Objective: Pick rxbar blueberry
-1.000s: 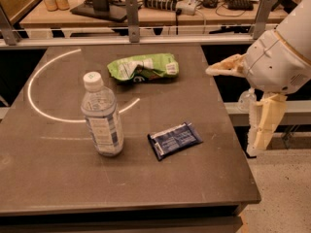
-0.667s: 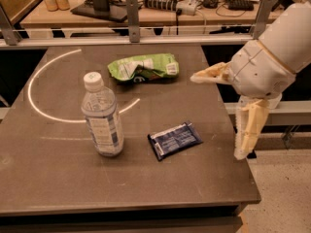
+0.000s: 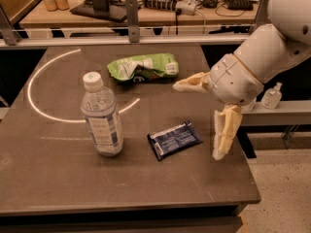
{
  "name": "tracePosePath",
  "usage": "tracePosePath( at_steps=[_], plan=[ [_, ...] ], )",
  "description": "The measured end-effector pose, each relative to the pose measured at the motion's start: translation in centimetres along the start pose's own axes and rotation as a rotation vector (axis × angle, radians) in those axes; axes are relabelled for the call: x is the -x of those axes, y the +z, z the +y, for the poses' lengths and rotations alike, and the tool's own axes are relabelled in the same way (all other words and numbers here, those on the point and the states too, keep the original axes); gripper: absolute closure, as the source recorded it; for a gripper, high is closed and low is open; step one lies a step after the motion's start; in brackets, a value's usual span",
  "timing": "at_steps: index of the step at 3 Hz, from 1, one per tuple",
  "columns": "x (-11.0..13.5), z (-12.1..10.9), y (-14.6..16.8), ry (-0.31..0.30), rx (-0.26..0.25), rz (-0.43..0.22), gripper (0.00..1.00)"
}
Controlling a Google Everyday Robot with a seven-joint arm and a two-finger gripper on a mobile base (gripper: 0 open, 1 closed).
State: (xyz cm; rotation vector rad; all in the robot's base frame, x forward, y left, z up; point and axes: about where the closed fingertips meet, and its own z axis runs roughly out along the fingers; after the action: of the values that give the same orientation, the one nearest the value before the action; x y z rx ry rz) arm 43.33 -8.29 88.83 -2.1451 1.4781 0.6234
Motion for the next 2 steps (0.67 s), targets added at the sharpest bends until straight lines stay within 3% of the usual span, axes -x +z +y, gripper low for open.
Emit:
tracePosePath(
  at_steps=[2],
  plan=[
    [-1.2, -0.2, 4.2, 0.032, 0.104, -0.069, 0.0]
  ],
)
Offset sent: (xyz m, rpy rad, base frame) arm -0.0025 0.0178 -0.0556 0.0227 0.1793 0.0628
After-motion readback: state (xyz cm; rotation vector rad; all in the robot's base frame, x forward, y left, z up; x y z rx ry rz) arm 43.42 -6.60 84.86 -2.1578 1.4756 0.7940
